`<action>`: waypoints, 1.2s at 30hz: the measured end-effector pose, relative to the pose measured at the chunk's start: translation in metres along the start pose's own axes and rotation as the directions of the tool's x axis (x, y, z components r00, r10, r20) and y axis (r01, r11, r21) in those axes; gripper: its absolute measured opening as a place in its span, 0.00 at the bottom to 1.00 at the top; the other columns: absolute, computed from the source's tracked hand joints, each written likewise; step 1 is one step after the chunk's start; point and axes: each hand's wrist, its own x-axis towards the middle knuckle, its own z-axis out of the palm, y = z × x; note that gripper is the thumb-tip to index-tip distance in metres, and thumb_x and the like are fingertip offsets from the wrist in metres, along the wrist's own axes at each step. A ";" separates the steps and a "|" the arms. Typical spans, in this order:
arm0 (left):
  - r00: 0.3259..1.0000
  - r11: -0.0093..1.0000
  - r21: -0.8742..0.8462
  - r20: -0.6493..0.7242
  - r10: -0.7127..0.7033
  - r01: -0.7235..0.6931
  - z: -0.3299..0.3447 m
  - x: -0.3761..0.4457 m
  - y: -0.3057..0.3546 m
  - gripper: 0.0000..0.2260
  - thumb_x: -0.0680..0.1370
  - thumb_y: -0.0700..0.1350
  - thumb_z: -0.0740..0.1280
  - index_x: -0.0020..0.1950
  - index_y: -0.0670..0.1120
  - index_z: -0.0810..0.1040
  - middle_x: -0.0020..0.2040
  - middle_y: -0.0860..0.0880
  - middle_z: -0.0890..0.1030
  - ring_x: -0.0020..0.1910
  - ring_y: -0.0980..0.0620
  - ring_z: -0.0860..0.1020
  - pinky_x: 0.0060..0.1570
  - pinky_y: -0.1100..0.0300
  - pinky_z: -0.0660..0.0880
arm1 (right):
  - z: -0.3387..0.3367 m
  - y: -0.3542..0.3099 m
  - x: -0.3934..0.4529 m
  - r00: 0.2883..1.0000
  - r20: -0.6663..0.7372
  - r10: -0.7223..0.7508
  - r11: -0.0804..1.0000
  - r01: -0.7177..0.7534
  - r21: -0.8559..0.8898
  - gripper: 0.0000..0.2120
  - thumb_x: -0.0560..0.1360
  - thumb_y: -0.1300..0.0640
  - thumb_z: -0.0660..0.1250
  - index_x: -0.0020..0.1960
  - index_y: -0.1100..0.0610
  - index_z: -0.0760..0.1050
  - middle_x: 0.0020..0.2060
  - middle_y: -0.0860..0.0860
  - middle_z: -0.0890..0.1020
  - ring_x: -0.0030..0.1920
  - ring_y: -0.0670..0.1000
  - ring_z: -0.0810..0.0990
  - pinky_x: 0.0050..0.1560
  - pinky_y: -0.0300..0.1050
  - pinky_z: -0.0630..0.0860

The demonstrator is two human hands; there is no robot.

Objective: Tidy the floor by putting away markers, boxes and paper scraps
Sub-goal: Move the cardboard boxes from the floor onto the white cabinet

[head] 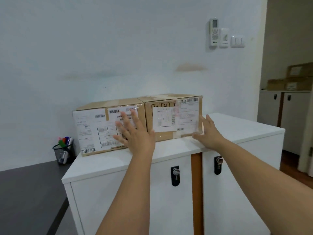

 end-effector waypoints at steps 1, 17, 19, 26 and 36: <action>0.999 0.999 -0.043 -0.023 0.032 -0.033 0.000 -0.009 0.008 0.46 0.76 0.55 0.67 0.78 0.53 0.33 0.78 0.48 0.30 0.77 0.39 0.33 0.69 0.33 0.32 | -0.006 0.006 -0.009 0.997 -0.072 -0.002 1.000 0.002 0.004 0.40 0.76 0.55 0.68 0.79 0.48 0.46 0.79 0.48 0.44 0.79 0.52 0.47 0.76 0.51 0.52; 0.498 0.744 -0.579 0.561 0.661 -0.335 0.124 -0.322 0.191 0.33 0.78 0.54 0.64 0.79 0.51 0.53 0.81 0.52 0.47 0.79 0.46 0.42 0.76 0.42 0.41 | -0.176 0.213 -0.269 0.559 -0.578 0.595 0.782 -0.567 0.257 0.21 0.78 0.54 0.61 0.71 0.48 0.68 0.70 0.52 0.68 0.45 0.47 0.76 0.44 0.40 0.72; 0.409 0.745 -0.596 0.625 0.665 -0.300 0.137 -0.357 0.200 0.33 0.79 0.55 0.64 0.79 0.51 0.53 0.81 0.53 0.49 0.79 0.47 0.43 0.76 0.43 0.43 | -0.184 0.235 -0.302 0.499 -0.558 0.663 0.718 -0.634 0.286 0.21 0.77 0.53 0.61 0.71 0.49 0.69 0.69 0.53 0.69 0.46 0.49 0.75 0.46 0.40 0.70; 0.071 0.826 -0.541 0.828 0.556 -0.158 0.199 -0.467 0.211 0.33 0.80 0.56 0.62 0.80 0.48 0.53 0.80 0.50 0.54 0.79 0.47 0.52 0.76 0.44 0.53 | -0.169 0.326 -0.402 0.290 -0.397 0.871 0.457 -0.776 0.436 0.22 0.75 0.53 0.63 0.69 0.53 0.70 0.66 0.53 0.76 0.64 0.56 0.75 0.64 0.46 0.72; -0.193 0.975 -0.210 0.962 0.193 -0.068 0.319 -0.571 0.168 0.31 0.77 0.53 0.65 0.77 0.45 0.61 0.74 0.47 0.68 0.69 0.43 0.70 0.65 0.52 0.70 | -0.062 0.462 -0.493 -0.058 0.013 0.998 -0.055 -0.808 0.587 0.18 0.76 0.54 0.63 0.63 0.60 0.71 0.57 0.56 0.75 0.63 0.59 0.71 0.61 0.50 0.68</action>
